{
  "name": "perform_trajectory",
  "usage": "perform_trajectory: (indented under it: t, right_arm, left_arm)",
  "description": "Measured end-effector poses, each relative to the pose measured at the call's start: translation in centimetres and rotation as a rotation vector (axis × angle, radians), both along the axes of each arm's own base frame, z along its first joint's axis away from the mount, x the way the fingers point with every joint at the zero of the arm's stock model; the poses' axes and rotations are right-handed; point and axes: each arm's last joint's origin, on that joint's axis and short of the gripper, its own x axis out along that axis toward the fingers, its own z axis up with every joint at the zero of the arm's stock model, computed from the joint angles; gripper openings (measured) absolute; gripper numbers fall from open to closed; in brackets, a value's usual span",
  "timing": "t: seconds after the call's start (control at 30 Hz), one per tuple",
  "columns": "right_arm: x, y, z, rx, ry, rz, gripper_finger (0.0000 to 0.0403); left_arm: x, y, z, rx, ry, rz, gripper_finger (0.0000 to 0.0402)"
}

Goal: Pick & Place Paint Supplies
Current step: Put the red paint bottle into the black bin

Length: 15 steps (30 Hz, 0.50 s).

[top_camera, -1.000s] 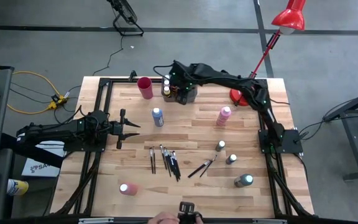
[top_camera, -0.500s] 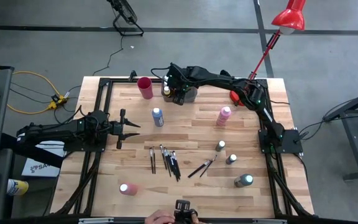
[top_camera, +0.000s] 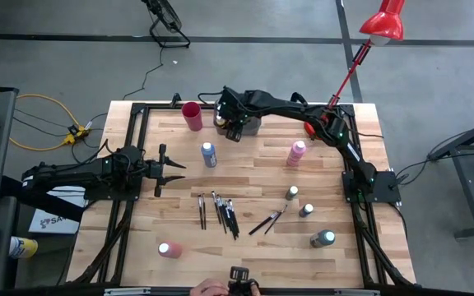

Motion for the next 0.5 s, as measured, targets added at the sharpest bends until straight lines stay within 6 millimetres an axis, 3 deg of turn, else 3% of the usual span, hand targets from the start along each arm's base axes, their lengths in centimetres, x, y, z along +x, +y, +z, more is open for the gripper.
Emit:
perform_trajectory:
  t: [0.5]
  right_arm:
    - [0.27,-0.08,0.14,0.002,-0.038,-0.006,0.0142]
  left_arm:
    - [0.0,0.0,0.0,0.0,0.0,0.0,0.0147]
